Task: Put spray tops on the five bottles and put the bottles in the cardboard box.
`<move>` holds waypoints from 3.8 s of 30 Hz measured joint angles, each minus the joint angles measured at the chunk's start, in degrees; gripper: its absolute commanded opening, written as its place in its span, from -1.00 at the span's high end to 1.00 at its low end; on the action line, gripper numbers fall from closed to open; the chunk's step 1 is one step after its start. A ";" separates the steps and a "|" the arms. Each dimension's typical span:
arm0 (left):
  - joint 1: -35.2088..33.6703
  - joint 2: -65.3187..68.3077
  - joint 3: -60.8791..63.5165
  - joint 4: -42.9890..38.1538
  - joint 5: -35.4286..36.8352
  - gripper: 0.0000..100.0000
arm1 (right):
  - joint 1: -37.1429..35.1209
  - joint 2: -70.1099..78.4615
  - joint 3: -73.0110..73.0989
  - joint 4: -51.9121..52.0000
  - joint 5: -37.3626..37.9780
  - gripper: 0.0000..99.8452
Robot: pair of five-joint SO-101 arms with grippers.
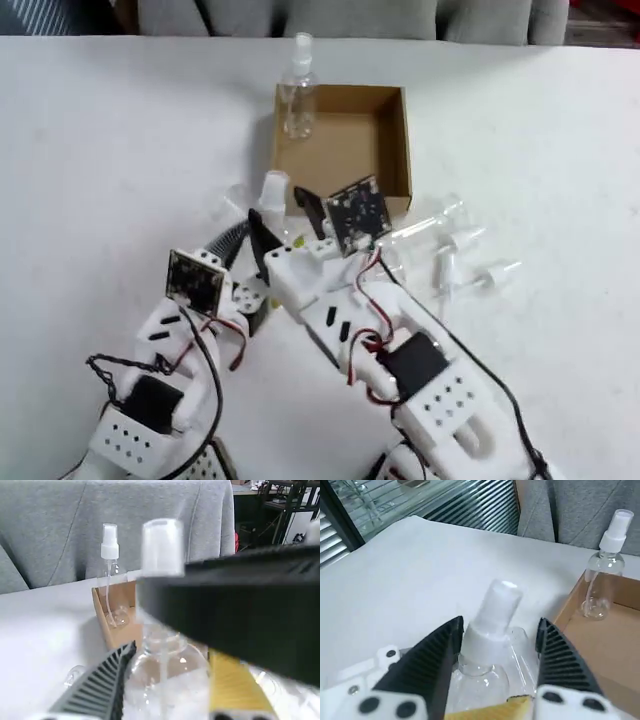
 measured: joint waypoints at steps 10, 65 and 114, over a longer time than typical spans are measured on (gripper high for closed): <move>-0.18 0.00 4.22 -6.95 0.00 0.96 | 2.81 -7.65 -10.73 16.09 1.85 0.63; -6.07 -0.09 0.70 -17.93 0.00 0.96 | 35.96 -16.70 36.04 9.23 14.07 0.97; -9.67 106.46 -54.51 -69.45 0.00 0.96 | 41.41 -30.07 39.30 12.92 14.15 0.97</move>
